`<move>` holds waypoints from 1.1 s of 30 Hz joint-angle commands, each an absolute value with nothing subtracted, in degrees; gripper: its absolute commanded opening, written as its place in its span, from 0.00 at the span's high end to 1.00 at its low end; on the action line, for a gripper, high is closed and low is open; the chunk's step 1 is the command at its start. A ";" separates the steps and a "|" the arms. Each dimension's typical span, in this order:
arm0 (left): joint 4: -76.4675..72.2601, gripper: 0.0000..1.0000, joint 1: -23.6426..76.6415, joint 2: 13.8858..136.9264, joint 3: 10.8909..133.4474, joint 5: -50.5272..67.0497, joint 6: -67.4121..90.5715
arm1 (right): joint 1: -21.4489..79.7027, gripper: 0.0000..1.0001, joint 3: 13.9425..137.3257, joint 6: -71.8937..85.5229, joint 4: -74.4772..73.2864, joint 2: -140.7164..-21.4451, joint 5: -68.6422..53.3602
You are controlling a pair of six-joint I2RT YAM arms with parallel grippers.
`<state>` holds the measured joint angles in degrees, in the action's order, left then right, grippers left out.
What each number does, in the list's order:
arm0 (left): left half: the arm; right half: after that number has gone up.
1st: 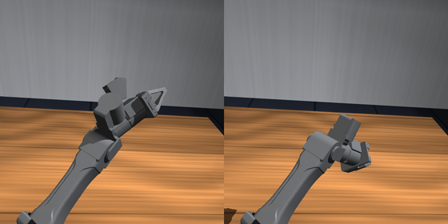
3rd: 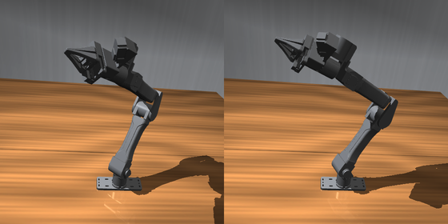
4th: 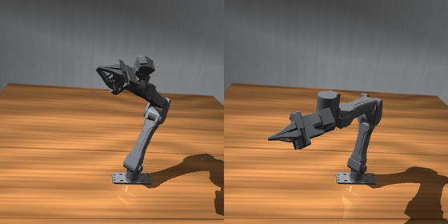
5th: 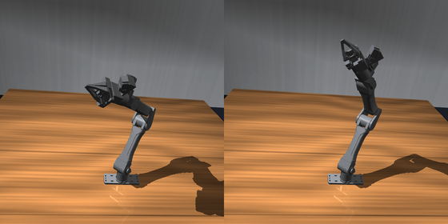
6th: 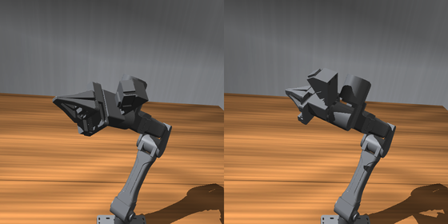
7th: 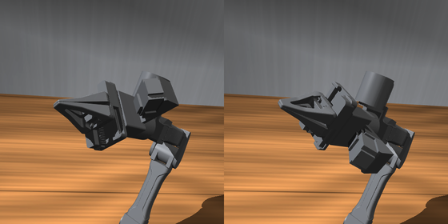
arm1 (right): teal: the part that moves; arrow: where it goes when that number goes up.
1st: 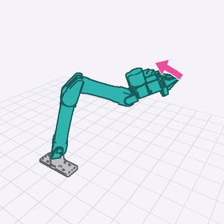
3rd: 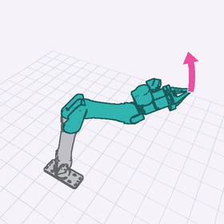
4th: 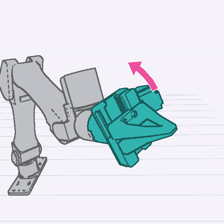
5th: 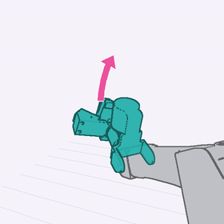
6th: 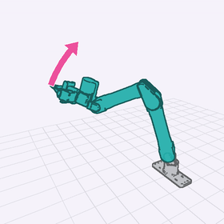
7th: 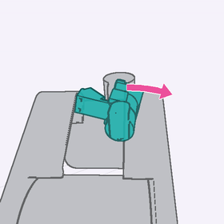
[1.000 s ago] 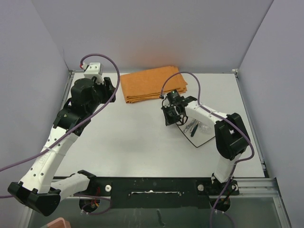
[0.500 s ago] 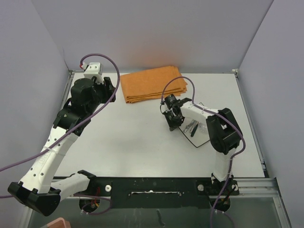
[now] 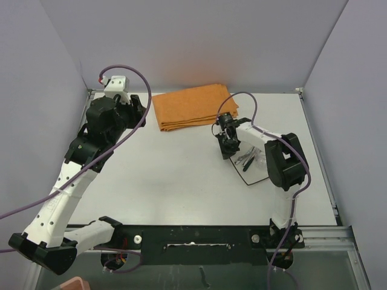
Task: Set the dinner table for one person
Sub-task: Move the plate to the center of the board.
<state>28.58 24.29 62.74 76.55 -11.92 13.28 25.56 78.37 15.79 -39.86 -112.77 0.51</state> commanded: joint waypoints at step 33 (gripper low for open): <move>26.92 0.50 24.52 61.69 80.18 -12.62 11.15 | 10.29 1.00 73.05 21.20 -40.33 -106.01 15.06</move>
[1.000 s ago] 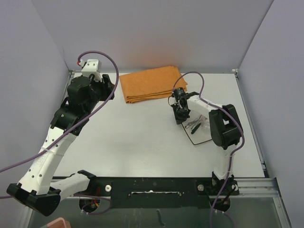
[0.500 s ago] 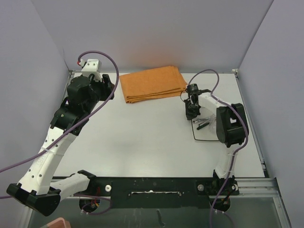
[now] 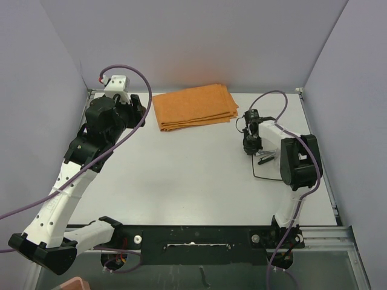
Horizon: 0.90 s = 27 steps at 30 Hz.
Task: Set the dinner table for one person
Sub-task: Move the plate to the center of the board.
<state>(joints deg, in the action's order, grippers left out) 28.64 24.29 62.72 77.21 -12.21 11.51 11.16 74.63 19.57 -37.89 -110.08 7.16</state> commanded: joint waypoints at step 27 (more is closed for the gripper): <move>24.71 0.50 24.52 61.45 78.69 -11.48 11.67 | 8.70 1.00 66.00 24.35 -43.72 -98.57 20.30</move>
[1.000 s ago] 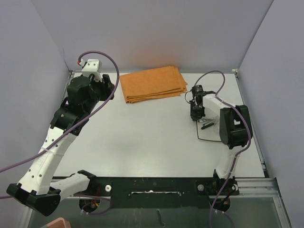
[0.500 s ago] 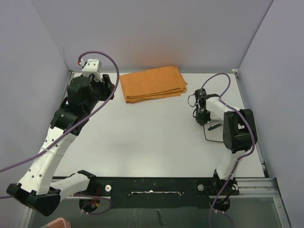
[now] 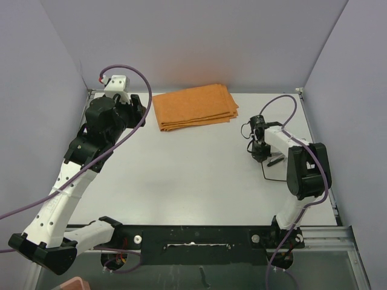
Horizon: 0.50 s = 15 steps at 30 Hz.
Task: Set the dinner table for one person
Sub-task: Move the plate to the center of the board.
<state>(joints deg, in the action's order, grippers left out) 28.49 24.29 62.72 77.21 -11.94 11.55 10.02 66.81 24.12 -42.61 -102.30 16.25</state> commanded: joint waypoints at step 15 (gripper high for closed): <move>25.14 0.50 24.52 59.90 77.68 -11.70 12.20 | 7.82 1.00 63.81 24.66 -43.92 -96.79 19.82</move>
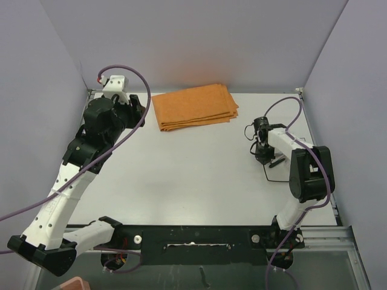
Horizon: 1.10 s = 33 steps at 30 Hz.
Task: Set the dinner table for one person
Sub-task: Move the plate to the center of the board, then flatten out the napkin at the center of the board.
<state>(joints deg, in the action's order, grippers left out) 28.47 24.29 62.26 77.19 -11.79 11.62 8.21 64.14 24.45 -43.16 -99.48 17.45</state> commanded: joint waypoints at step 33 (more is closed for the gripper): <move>7.04 0.02 16.52 78.77 64.79 7.88 19.01 | 23.93 0.49 81.58 14.78 -27.39 -81.52 -5.87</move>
